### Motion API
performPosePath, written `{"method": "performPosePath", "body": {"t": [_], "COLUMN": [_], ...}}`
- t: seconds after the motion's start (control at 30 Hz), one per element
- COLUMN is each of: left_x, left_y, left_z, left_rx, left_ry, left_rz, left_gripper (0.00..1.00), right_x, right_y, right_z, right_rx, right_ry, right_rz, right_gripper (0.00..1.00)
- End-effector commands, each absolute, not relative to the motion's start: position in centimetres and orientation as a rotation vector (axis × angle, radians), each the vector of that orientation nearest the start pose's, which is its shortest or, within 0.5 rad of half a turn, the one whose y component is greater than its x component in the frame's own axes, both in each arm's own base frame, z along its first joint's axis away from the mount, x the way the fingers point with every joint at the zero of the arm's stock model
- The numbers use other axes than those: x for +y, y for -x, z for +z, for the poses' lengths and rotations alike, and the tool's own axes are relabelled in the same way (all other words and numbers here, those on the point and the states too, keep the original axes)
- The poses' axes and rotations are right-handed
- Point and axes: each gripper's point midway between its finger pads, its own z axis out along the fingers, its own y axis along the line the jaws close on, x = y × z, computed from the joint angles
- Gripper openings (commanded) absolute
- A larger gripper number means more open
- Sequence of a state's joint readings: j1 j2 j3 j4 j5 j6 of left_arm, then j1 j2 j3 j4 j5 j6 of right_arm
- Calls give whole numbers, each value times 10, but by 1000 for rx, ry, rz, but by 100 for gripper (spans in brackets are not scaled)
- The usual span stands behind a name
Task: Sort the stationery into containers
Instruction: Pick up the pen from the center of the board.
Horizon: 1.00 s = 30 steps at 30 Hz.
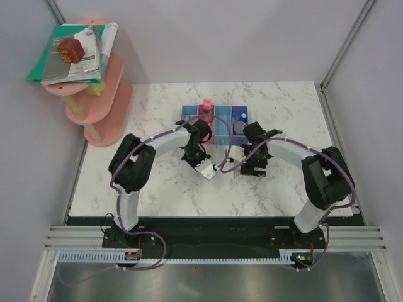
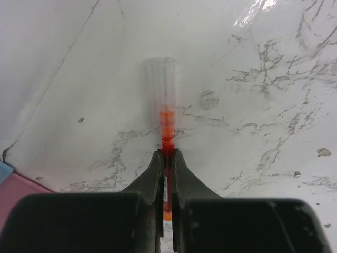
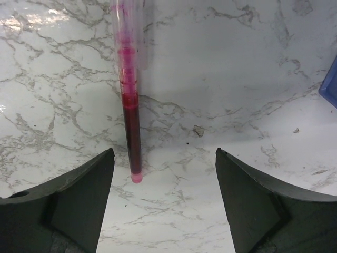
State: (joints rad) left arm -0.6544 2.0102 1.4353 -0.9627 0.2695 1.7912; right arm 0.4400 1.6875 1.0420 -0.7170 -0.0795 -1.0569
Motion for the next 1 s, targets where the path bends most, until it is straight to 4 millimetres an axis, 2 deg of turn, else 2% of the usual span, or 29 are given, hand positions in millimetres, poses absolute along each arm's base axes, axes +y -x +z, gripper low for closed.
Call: {"method": "performPosePath", "body": {"t": [0.0, 0.2, 0.33, 0.57, 0.67, 0.97], "left_x": [-240, -235, -241, -249, -251, -248], "left_y": [-289, -294, -298, -298, -297, -299], "left_z": [25, 65, 103, 149, 163, 183], "left_rx": [-1384, -1596, -1712, -1870, -1931, -1957], "left_ry": [2981, 2990, 3053, 3102, 3109, 3165], "left_rz": [404, 344, 350, 372, 379, 305], "left_gripper": [2, 2, 2, 2, 2, 2], "right_x": [128, 126, 122, 119, 115, 116], "right_y": [-298, -296, -285, -269, -259, -256], "right_z": [20, 12, 0, -18, -26, -32], "right_rx": [2086, 2094, 2129, 2155, 2168, 2172], "right_ry": [1996, 1993, 1999, 2069, 2127, 2214], "right_rz": [95, 72, 96, 155, 196, 265], "right_gripper": [84, 82, 82, 81, 80, 79]}}
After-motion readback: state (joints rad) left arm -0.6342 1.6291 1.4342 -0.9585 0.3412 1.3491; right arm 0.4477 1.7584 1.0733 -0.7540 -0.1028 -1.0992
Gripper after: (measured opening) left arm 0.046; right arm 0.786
